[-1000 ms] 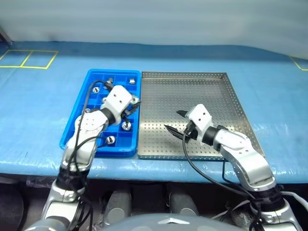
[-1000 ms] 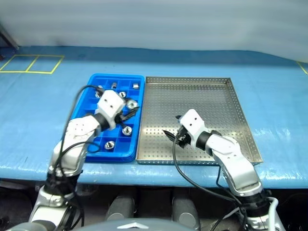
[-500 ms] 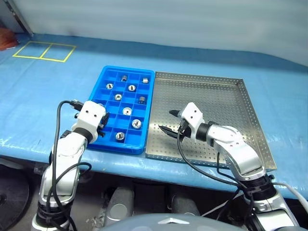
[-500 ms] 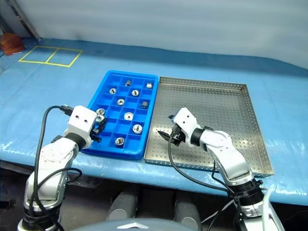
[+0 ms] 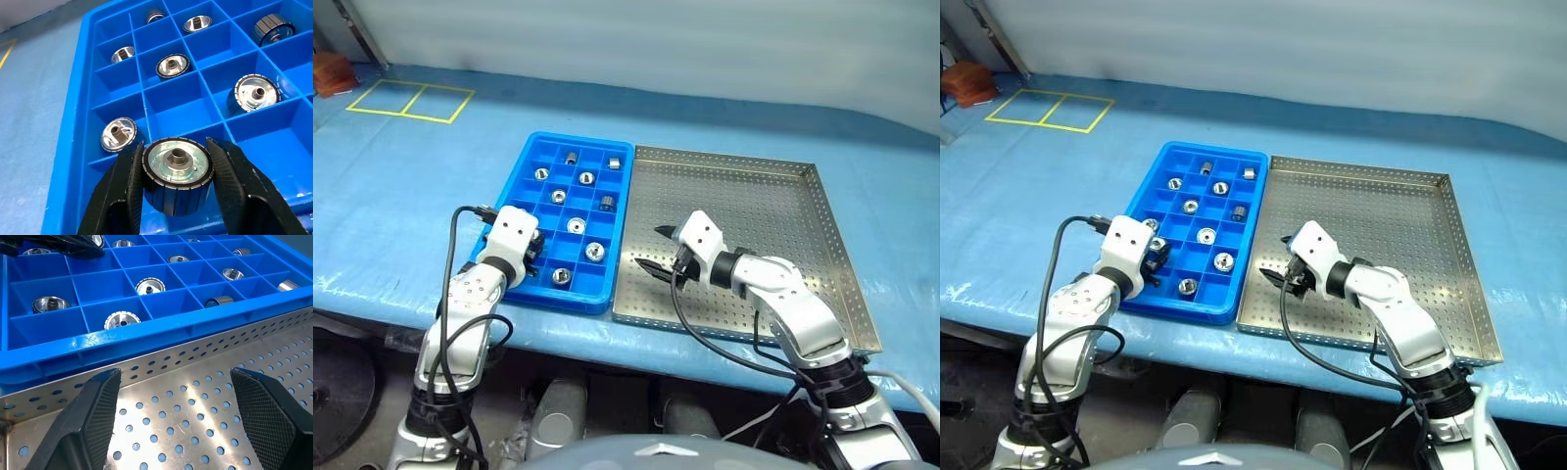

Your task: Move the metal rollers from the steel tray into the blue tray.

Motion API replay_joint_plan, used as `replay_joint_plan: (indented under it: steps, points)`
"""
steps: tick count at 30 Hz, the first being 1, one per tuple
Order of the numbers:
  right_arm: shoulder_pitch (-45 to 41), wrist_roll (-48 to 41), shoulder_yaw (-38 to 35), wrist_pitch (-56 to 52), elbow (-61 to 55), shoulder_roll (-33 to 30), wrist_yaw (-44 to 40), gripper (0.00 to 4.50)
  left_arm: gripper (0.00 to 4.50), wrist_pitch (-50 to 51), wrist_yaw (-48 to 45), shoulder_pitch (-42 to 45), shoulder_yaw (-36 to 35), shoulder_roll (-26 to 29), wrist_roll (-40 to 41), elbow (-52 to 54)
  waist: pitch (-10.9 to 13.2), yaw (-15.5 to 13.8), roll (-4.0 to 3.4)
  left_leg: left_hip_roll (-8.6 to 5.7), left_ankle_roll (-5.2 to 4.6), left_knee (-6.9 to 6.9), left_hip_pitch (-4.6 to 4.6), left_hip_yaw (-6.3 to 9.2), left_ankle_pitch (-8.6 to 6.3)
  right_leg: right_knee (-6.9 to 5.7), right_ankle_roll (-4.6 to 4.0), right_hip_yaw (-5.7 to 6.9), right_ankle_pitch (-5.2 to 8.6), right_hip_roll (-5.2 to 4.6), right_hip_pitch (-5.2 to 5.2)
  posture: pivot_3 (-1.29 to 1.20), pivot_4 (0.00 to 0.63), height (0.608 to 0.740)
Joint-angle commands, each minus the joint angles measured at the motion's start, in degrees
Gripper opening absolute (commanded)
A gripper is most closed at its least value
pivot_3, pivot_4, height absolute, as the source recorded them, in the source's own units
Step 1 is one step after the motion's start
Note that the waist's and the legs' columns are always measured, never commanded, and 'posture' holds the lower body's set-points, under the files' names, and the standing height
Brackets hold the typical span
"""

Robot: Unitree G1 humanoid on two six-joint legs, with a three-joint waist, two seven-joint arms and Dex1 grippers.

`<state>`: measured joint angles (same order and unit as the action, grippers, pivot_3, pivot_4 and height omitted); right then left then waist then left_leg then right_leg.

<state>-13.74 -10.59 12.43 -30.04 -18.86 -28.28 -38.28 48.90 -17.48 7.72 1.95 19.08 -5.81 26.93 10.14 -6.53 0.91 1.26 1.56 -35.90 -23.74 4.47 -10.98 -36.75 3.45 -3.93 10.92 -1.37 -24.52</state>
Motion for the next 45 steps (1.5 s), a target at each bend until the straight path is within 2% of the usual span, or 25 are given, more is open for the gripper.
replay_joint_plan:
  steps: [1, 2, 3, 4, 6, 16, 20, 23, 24, 25, 26, 27, 33, 45]
  points:
    - [0.67, -0.04, -1.17, 0.83, -3.25, -0.22, 0.56, 3.77, 1.73, -2.19, -0.62, 1.2, 1.18, 0.53, 0.72, 0.18, 0.0, 0.18, 0.0, 0.0, 0.0, 0.0, -0.01, 0.0, 0.0, 0.01, 0.0, 0.0, 0.0, 0.0, 0.0, 0.29, 0.15, 0.74]
    - [0.88, -0.05, -1.39, 0.72, -3.43, -0.27, 0.76, 3.77, 1.73, -2.34, -0.69, 1.12, 1.3, 0.82, 0.71, 0.21, 0.0, 0.32, 0.01, 0.0, 0.0, 0.0, -0.01, -0.01, 0.0, 0.02, 0.0, 0.0, 0.0, -0.01, 0.0, 0.29, 0.15, 0.74]
    - [1.06, -0.03, -1.54, 0.67, -3.57, -0.34, 0.91, 3.77, 2.43, -2.4, -0.53, 1.01, 1.23, 0.97, 0.61, 0.43, 0.0, 0.47, 0.01, 0.0, 0.0, -0.01, -0.01, -0.02, 0.0, 0.02, 0.0, 0.0, 0.0, -0.01, 0.0, 0.28, 0.15, 0.74]
    - [1.17, -0.03, -1.61, 0.63, -3.66, -0.4, 1.04, 3.77, 2.59, -2.44, -0.36, 0.94, 1.16, 1.03, 0.52, 0.61, 0.0, 0.59, 0.01, 0.0, 0.0, -0.01, -0.01, -0.01, 0.0, 0.01, 0.0, 0.0, 0.0, -0.01, 0.0, 0.28, 0.15, 0.74]
    - [1.27, -0.03, -1.69, 0.66, -3.63, -0.45, 1.3, 3.77, 3.19, -3.44, 0.06, 1.14, 0.0, 0.02, 1.43, 1.41, 0.0, 0.82, 0.01, 0.0, 0.0, -0.01, 0.01, -0.01, 0.0, 0.0, 0.0, 0.0, 0.0, -0.01, 0.0, 0.28, 0.15, 0.74]
    - [0.66, 1.2, -3.49, 1.12, -1.86, -0.76, 3.68, 3.77, 3.19, -10.98, -1.68, 1.67, -2.14, -3.49, 8.32, 2.8, 0.01, 0.87, 0.01, 0.0, 0.0, -0.01, 0.0, -0.01, 0.0, 0.01, 0.0, 0.0, 0.0, -0.02, 0.01, 0.28, 0.15, 0.74]
    - [0.18, 0.58, -6.57, 1.01, 0.24, -1.23, 4.17, 3.77, 3.19, -14.31, -5.24, 0.96, 0.88, -0.25, 8.28, 0.51, 0.01, 0.89, 0.02, -0.01, 0.01, -0.03, -0.01, -0.01, 0.0, 0.01, 0.0, 0.0, 0.0, -0.02, 0.01, 0.28, 0.15, 0.74]
    - [-0.1, -0.23, -9.31, 0.86, 1.69, -1.71, 4.01, 3.77, 3.76, -16.64, -9.92, 0.69, 3.41, 1.53, 10.67, 0.12, 0.01, 0.91, 0.01, 0.0, 0.0, -0.02, 0.0, -0.03, 0.0, 0.02, 0.0, -0.01, 0.0, -0.02, 0.01, 0.28, 0.15, 0.74]
    - [0.12, -1.04, -10.34, 1.24, 1.48, -2.05, 3.15, 3.77, 4.08, -17.13, -11.23, 0.85, 4.16, 1.35, 11.86, 0.14, 0.01, 0.94, 0.01, -0.01, 0.01, -0.02, -0.01, -0.04, 0.0, 0.03, 0.0, -0.01, 0.0, -0.03, 0.01, 0.26, 0.15, 0.74]
    - [0.33, -1.69, -11.14, 1.52, 1.16, -2.24, 2.57, 4.12, 4.42, -17.38, -12.18, 1.03, 4.66, 1.16, 12.74, 0.06, 0.01, 0.96, 0.02, 0.0, 0.0, -0.02, -0.03, -0.05, 0.0, 0.06, 0.0, -0.01, 0.0, -0.03, 0.01, 0.26, 0.15, 0.74]
    - [0.46, -2.12, -11.66, 1.71, 0.94, -2.36, 2.18, 4.34, 4.5, -17.61, -12.8, 1.15, 4.99, 1.09, 13.34, -0.05, 0.01, 0.98, 0.02, -0.01, 0.0, -0.02, -0.06, -0.04, 0.0, 0.08, 0.0, -0.01, 0.0, -0.03, 0.0, 0.26, 0.15, 0.74]
    - [0.78, -2.53, -12.54, 1.68, 0.7, -2.67, 2.03, 4.49, 4.5, -17.8, -13.36, 1.61, 5.42, 0.99, 13.78, -0.63, 0.01, 1.06, 0.02, 0.0, 0.0, -0.02, -0.05, -0.04, 0.0, 0.09, 0.0, -0.01, 0.0, -0.03, 0.01, 0.25, 0.15, 0.74]
    - [3.76, -4.14, -16.32, 1.44, -1.39, -4.0, 2.1, 4.49, 4.5, -18.06, -14.27, 5.72, 6.55, -0.66, 15.4, -4.68, 0.01, 1.26, 0.02, 0.0, 0.0, -0.03, -0.05, -0.04, 0.0, 0.09, 0.01, 0.0, 0.0, -0.02, 0.01, 0.22, 0.15, 0.74]
    - [10.26, -7.37, -18.91, 0.69, -6.74, -7.31, -0.39, 4.49, 4.5, -21.76, -16.39, 11.97, 7.66, -0.65, 15.2, -11.19, 0.01, 3.36, 0.02, -0.01, 0.0, -0.04, -0.03, -0.04, 0.0, 0.06, 0.01, -0.02, 0.0, -0.02, 0.02, 0.17, 0.15, 0.74]
